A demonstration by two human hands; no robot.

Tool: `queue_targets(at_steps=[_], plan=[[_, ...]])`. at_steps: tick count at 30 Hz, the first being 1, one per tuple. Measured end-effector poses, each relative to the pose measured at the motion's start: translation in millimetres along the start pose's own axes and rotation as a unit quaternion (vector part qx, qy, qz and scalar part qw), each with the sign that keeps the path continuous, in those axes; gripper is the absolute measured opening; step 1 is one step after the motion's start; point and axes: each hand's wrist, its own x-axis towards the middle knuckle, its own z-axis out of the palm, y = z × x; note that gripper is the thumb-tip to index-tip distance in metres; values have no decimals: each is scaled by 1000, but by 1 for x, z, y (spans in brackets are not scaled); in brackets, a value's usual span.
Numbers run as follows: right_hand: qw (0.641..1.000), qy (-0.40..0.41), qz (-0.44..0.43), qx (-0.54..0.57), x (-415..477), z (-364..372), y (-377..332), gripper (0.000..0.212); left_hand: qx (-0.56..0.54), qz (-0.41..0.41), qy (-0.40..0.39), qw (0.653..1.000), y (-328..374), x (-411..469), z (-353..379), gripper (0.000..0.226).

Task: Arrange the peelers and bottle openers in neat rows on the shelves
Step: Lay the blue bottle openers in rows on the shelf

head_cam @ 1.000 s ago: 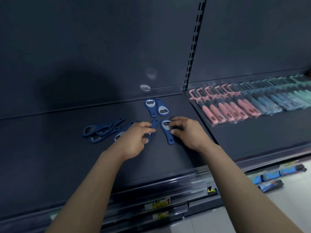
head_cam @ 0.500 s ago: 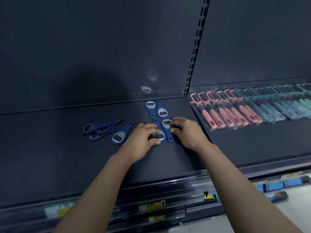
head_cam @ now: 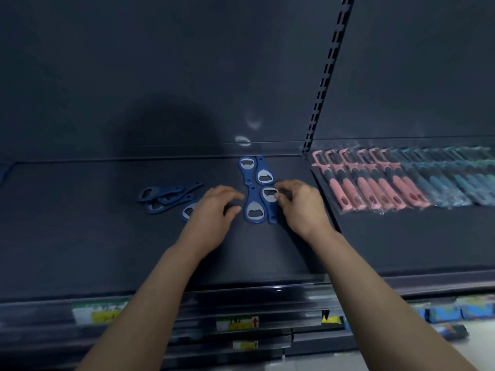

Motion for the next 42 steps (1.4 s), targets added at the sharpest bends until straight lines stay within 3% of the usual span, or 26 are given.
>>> queue_targets(at_steps=[3,8,12,15,18,23,28,32,36,39,42], plan=[[999,-26,-43,21,2,7,-23,26,51,-24,62,996,-10,-10,-18,23],[970,-185,-154,-33,5,37,-67,41,134,-122,98,978,-47,-30,-51,26],[944,-273,-154,-107,12,58,-88,61,163,-153,1,975,-77,-25,-66,47],[941,-292,-116,-124,18,68,-97,63,144,-147,-82,975,-95,-15,-72,57],[953,-256,-85,-140,23,78,-108,61,106,-100,-88,985,-109,-3,-82,56],[966,-201,-4,-164,28,95,-131,56,199,-62,-109,972,-125,15,-99,48],[984,-155,62,-69,27,102,-141,16,256,-39,-113,959,-134,25,-112,35],[989,-88,118,-7,24,97,-140,34,276,-26,-85,957,-134,34,-113,25],[986,-29,161,31,27,89,-133,17,270,-8,-57,961,-130,39,-106,21],[976,8,210,60,31,82,-124,39,261,20,-57,963,-125,41,-97,32],[967,41,237,79,38,75,-114,41,268,37,-63,961,-122,44,-88,39]])
